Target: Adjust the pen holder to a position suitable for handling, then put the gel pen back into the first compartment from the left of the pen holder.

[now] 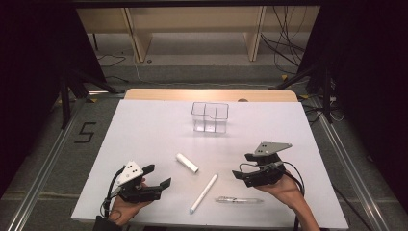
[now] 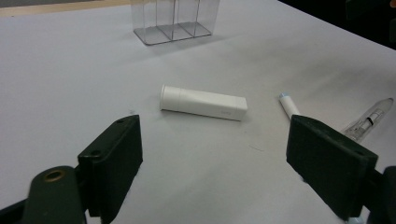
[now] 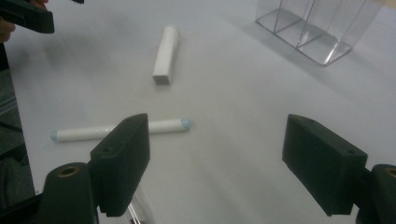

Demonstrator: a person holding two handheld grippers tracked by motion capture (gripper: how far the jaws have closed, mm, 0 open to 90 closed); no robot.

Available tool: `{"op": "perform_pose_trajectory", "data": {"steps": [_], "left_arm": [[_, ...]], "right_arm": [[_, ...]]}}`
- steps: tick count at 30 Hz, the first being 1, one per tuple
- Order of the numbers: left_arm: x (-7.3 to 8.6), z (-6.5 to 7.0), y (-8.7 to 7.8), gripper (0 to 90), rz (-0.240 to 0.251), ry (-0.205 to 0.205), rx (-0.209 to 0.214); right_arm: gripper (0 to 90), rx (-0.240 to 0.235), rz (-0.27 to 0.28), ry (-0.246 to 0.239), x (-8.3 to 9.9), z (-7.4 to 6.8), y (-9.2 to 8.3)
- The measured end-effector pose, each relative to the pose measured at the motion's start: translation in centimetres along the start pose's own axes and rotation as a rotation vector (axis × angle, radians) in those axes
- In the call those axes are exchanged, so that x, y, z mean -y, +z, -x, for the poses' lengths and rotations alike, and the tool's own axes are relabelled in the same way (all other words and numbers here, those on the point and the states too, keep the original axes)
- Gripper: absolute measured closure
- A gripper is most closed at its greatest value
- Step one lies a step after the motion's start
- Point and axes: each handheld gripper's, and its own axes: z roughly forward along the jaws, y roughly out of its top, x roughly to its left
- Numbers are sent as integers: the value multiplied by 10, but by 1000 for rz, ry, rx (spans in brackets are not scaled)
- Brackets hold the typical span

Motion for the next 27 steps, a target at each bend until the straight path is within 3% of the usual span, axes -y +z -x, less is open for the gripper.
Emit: {"op": "perform_pose_trajectory", "data": {"steps": [16, 27], "left_arm": [[0, 0, 1, 180, -5, 8, -1], [0, 2, 1, 180, -8, 20, 4]], "right_arm": [[226, -11, -58, -45, 4, -11, -3], [236, -29, -144, -89, 11, -15, -4]]}}
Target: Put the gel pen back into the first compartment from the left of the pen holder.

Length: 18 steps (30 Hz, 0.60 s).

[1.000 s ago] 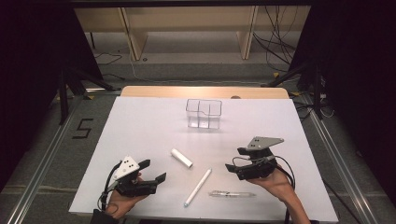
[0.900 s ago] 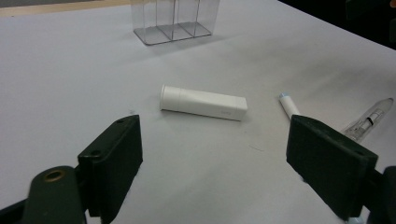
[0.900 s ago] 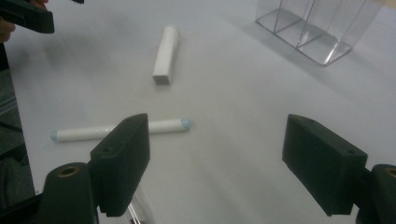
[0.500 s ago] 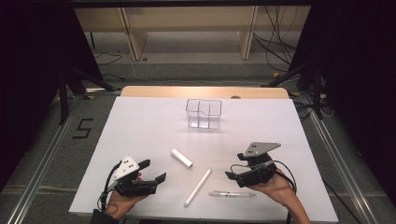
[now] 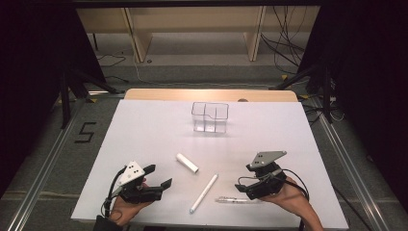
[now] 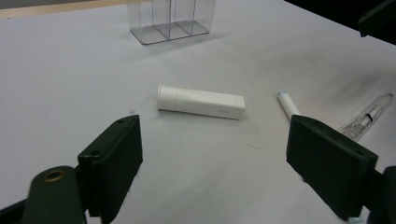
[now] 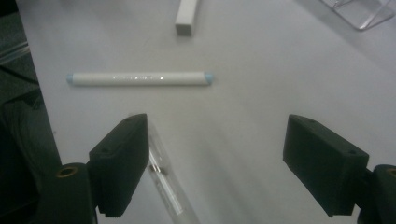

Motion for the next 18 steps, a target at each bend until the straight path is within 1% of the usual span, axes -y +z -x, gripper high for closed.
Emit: {"op": "perform_pose_trajectory", "data": {"steps": [4, 6, 8, 10, 11, 15, 16, 18], "left_arm": [[0, 1, 1, 179, -1, 7, 4], [0, 1, 1, 180, 0, 6, 5], [0, 1, 0, 180, -4, 14, 5], [1, 1, 0, 179, -4, 11, 5], [1, 1, -1, 179, -2, 7, 5], [1, 1, -1, 180, -1, 6, 4], [1, 1, -1, 180, -4, 12, 4], [1, 1, -1, 180, -3, 13, 4]], "right_arm": [[260, -23, -58, -21, 3, -4, 3], [275, -31, -80, -46, 5, -6, 6], [293, -41, -99, -55, 8, -6, 8], [319, -41, -114, -58, 10, -6, 10], [328, -36, -126, -67, 11, -7, 11], [361, -32, -171, -95, 13, -12, 14], [384, -35, -187, -104, 15, -15, 15], [394, -41, -198, -102, 16, -17, 16]]}}
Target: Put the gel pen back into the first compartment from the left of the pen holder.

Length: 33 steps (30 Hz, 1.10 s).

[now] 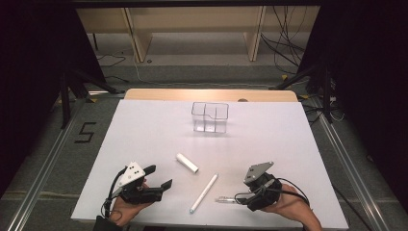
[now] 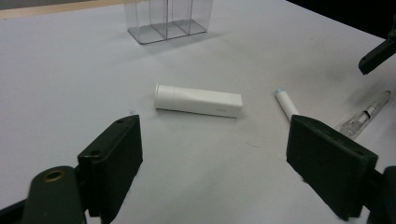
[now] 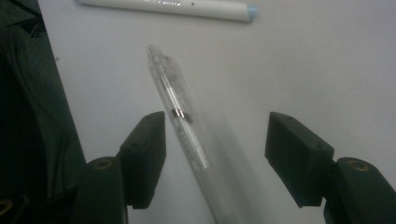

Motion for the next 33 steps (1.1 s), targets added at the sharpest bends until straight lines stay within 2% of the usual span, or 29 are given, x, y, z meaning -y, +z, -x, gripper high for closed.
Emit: {"op": "perform_pose_trajectory", "data": {"steps": [7, 21, 33], "left_arm": [[0, 0, 0, 180, 2, -5, 1], [0, 1, 1, 180, -5, 2, 4], [1, 1, 2, 181, -5, -1, 4]], "right_arm": [[465, -6, -58, -54, 2, -6, 9], [610, -2, -133, -90, 2, -9, 17], [669, -3, -169, -111, 1, -9, 21]]}}
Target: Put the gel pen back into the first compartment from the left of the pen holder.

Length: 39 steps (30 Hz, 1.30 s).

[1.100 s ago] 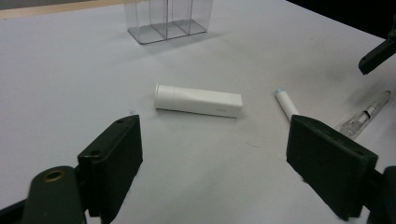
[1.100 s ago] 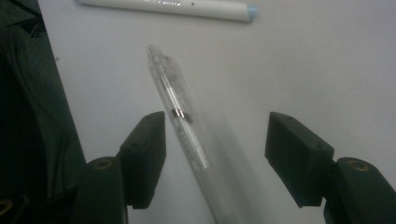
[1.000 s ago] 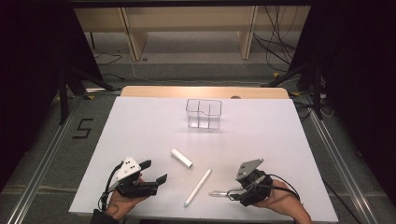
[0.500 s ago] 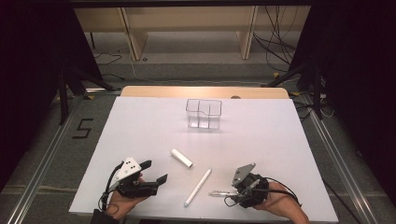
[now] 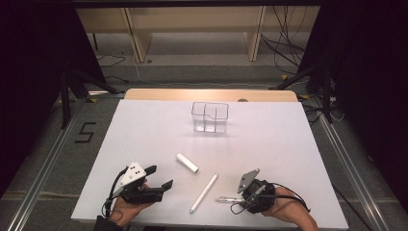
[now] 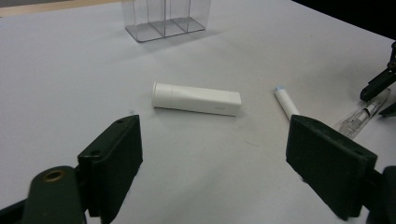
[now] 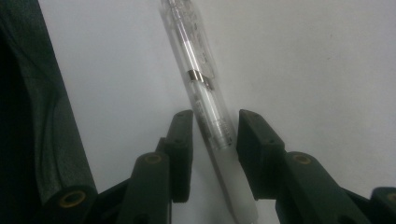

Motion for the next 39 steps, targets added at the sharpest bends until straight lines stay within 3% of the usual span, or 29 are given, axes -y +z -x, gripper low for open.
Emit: {"op": "perform_pose_trajectory", "data": {"steps": [3, 12, 13, 21, 35, 39], "left_arm": [[0, 0, 0, 181, -5, 3, 1], [1, 1, 1, 181, -12, 5, 4], [1, 0, 1, 182, -13, 5, 4], [1, 1, 2, 183, -12, 3, 6], [1, 1, 2, 184, -14, 8, 6], [1, 1, 2, 184, -13, 3, 6]], "right_arm": [[678, -2, -17, 4, -1, -1, -1], [720, -2, -49, -59, -6, 0, 0], [722, -4, -58, -46, -7, -1, 0], [749, -3, -65, -97, -8, -1, 0], [796, -1, -81, -117, -9, -4, -1], [797, 21, -55, -120, -8, -4, -5]]}}
